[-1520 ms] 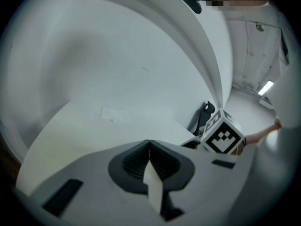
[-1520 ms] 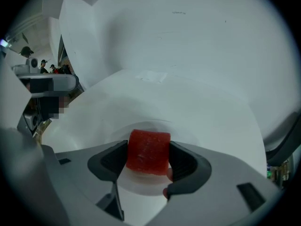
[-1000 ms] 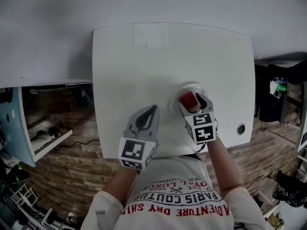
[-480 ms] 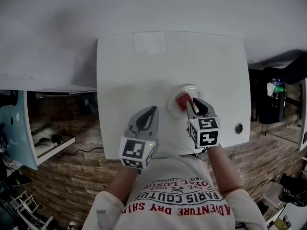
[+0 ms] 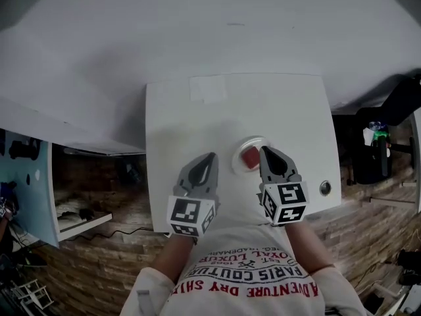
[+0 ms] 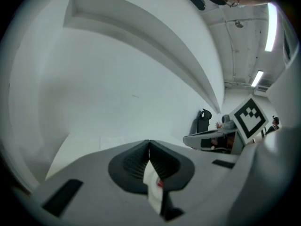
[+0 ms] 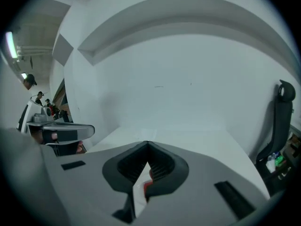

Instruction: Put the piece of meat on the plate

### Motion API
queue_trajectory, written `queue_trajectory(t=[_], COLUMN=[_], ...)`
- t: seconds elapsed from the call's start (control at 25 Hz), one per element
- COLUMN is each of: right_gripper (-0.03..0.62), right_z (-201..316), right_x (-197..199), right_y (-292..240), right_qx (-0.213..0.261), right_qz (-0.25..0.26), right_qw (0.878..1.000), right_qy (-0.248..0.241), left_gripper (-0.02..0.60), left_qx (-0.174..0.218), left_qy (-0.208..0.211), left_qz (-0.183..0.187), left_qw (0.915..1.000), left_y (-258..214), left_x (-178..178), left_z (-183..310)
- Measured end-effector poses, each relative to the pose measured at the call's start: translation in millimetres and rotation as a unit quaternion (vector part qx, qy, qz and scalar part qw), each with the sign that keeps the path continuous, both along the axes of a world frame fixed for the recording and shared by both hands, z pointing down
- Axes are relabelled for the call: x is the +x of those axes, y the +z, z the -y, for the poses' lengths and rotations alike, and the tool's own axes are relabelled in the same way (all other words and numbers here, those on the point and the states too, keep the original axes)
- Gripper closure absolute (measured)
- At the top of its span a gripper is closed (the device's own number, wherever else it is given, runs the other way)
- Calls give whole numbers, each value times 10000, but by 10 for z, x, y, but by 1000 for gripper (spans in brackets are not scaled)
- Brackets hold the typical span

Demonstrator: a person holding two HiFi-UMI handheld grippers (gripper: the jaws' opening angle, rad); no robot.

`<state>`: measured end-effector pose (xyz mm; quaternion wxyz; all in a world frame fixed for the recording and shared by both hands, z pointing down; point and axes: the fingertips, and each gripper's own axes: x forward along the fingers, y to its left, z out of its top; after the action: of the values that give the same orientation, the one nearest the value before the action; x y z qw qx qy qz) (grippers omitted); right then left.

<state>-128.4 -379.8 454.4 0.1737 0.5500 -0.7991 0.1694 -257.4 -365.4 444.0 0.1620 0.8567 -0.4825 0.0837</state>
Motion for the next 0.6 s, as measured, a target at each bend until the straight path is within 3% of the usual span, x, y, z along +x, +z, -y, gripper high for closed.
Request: queue_trajectory(t=[0.32,0.48,0.6], right_gripper=[582,582,582], right_z=[-80,-131,-155], right_x=[-157,-179,-194], right_y=[-708,-852,-846], right_qx=[1120,1325,1424], right_qz=[319,318,229], right_qw=[9922,9896,9882], right_qy=[-441,-461,-519], left_gripper=[575,575,574], left_qx=[697,1040,1117], left_qy=[-168,-209,-193], left_qz=[44,418,430], left_qw=[9974,9935,9926], left_y=[-563,-688,-731], left_x=[-114,-148,-142], left_z=[24,-3,-20])
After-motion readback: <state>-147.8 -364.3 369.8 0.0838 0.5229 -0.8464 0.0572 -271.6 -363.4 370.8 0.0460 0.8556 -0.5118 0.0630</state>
